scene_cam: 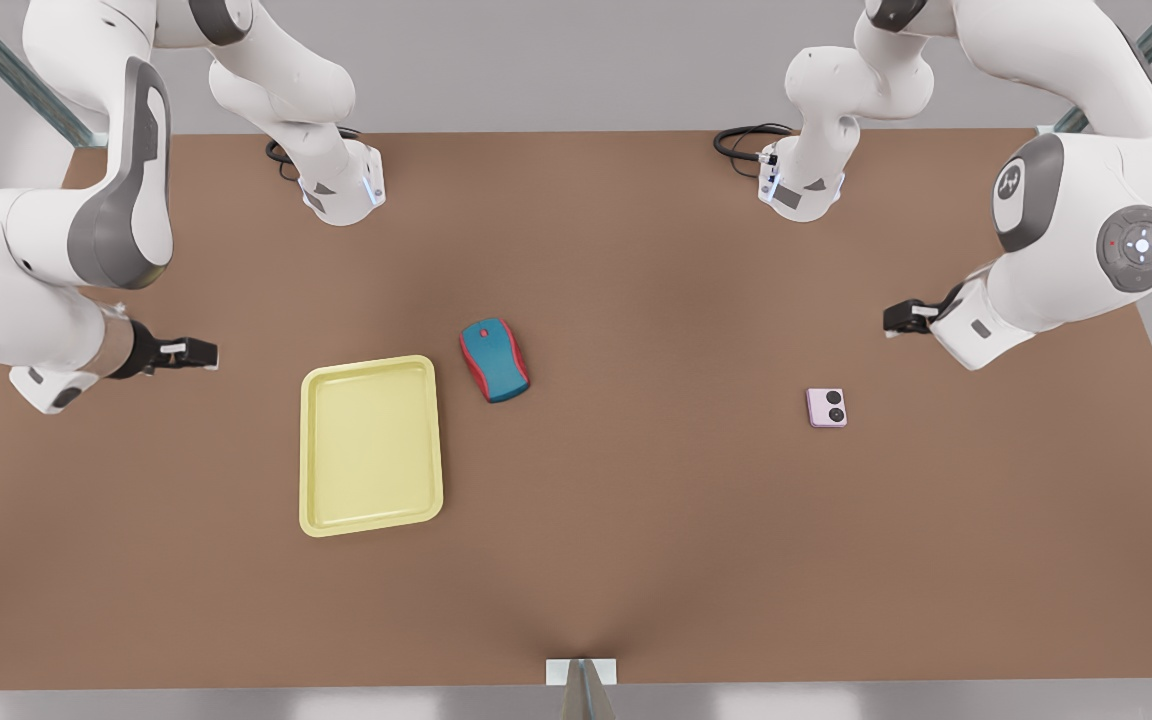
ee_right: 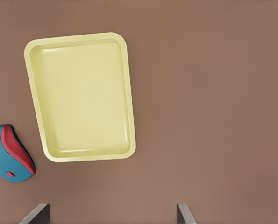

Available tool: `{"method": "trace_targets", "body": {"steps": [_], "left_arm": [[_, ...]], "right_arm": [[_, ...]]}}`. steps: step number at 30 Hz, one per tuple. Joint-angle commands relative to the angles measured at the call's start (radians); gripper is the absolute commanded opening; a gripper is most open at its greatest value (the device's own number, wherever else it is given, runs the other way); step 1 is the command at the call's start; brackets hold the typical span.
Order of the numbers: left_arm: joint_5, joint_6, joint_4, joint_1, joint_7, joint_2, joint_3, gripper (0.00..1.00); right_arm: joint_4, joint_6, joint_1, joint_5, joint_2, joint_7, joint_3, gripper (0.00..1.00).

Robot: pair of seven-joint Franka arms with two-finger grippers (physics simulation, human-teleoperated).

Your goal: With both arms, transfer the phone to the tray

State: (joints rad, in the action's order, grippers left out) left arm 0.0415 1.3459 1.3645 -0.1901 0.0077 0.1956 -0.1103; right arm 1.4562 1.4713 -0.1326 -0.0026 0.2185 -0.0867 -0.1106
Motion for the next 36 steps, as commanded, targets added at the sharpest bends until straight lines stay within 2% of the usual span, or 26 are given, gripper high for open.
{"method": "trace_targets", "body": {"steps": [1,2,4,7,10,13,16,20,36], "left_arm": [[0.000,0.004,-0.001,0.000,-0.017,-0.001,0.000,1.00],[0.003,0.010,0.008,0.000,-0.018,0.008,0.001,1.00],[0.004,0.016,0.034,-0.020,-0.017,0.126,0.017,1.00],[0.032,0.332,0.209,-0.072,-0.018,0.231,0.024,1.00],[0.032,0.714,0.473,-0.060,-0.003,0.220,0.027,1.00],[0.072,0.964,0.633,-0.008,0.000,0.211,0.027,1.00],[0.092,1.049,0.708,0.012,-0.011,0.214,0.026,1.00],[0.092,1.065,0.808,0.018,-0.141,0.194,0.015,1.00],[0.083,1.122,0.783,0.052,-0.166,0.258,0.017,1.00]], "right_arm": [[0.000,0.044,0.001,0.001,-0.001,-0.058,0.000,1.00],[0.000,0.044,0.001,0.001,-0.001,-0.058,0.000,1.00],[0.000,0.044,0.001,0.001,-0.001,-0.057,0.000,1.00],[0.000,0.044,0.001,0.003,0.002,-0.058,-0.001,1.00],[0.000,0.044,0.001,0.003,0.002,-0.058,0.000,1.00],[0.000,0.044,-0.001,0.003,0.002,-0.058,0.000,1.00],[0.000,0.044,0.001,0.003,0.002,-0.058,0.000,1.00],[0.000,0.044,-0.001,0.003,0.004,-0.065,0.000,1.00],[0.000,0.043,-0.001,0.003,0.004,-0.067,0.000,1.00]]}}
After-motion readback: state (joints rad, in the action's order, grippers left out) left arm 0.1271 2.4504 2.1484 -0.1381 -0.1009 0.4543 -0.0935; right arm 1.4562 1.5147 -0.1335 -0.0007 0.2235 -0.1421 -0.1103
